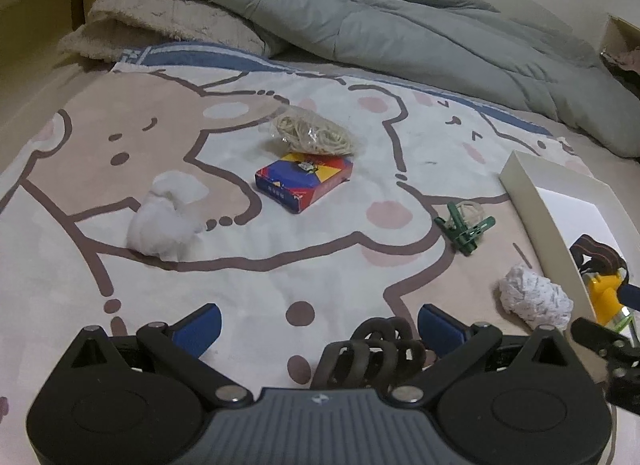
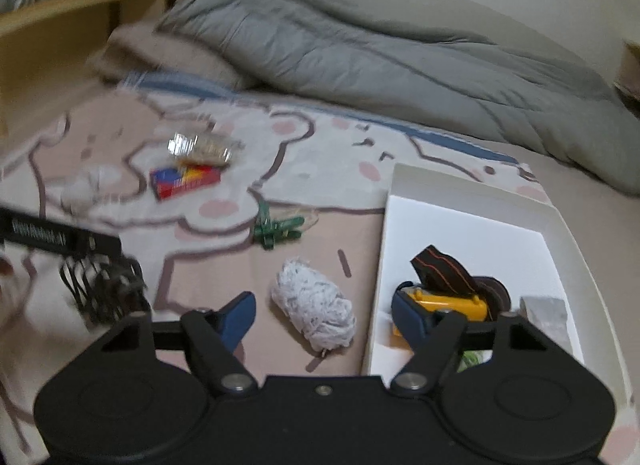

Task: Organize objects
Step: 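Move right tool to white lace bundle while left tool moves to black hair claw, then close right tool on lace bundle while left tool closes on hair claw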

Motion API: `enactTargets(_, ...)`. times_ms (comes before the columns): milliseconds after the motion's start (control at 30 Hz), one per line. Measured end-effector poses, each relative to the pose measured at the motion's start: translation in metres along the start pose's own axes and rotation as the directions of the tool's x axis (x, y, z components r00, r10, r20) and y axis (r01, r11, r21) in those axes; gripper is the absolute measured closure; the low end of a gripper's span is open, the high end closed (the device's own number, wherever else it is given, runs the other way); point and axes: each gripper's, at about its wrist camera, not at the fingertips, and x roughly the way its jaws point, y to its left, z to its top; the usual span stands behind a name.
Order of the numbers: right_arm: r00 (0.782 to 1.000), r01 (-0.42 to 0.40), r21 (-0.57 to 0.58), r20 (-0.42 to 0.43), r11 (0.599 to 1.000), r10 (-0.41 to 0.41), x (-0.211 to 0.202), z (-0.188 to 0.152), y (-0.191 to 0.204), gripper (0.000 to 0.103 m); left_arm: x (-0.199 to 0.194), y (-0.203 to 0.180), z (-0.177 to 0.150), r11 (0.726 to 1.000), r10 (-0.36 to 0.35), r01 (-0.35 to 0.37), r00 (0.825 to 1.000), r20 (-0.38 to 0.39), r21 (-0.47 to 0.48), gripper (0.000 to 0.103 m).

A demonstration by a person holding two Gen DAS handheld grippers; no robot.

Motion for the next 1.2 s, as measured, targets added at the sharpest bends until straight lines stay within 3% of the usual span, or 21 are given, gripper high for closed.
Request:
enactTargets(267,0.999,0.02,-0.272,-0.034,0.962,-0.03,0.034,-0.005,0.024,0.036,0.003,-0.003,-0.008,1.0,-0.01,0.01,1.0,-0.006,0.008,0.0)
enactTargets(633,0.991,0.069,-0.367,-0.079,0.928,-0.105,0.071,-0.011,0.038,0.041,-0.025,0.003,-0.042,0.998,-0.062,0.062,0.997,-0.052,-0.006,0.0)
enactTargets(700,0.992,0.065,-0.36,-0.079,0.931,-0.1,0.074,-0.014,0.037,0.055,-0.028,0.003,-0.048,0.998,-0.063,0.061,0.996,-0.069,-0.027,0.0)
enactTargets(967,0.998,0.054,-0.224,-0.018,0.973,-0.06,0.054,-0.016,0.033,0.06,-0.036,-0.004,-0.062,0.993,-0.095,0.09,0.993,-0.064,-0.078,0.0)
enactTargets(1200,0.999,-0.036,-0.011,-0.015,0.999,0.036,0.029,-0.015,0.029,0.06,-0.031,-0.027,-0.065,0.999,-0.036,0.035,0.998,-0.046,-0.023,0.002)
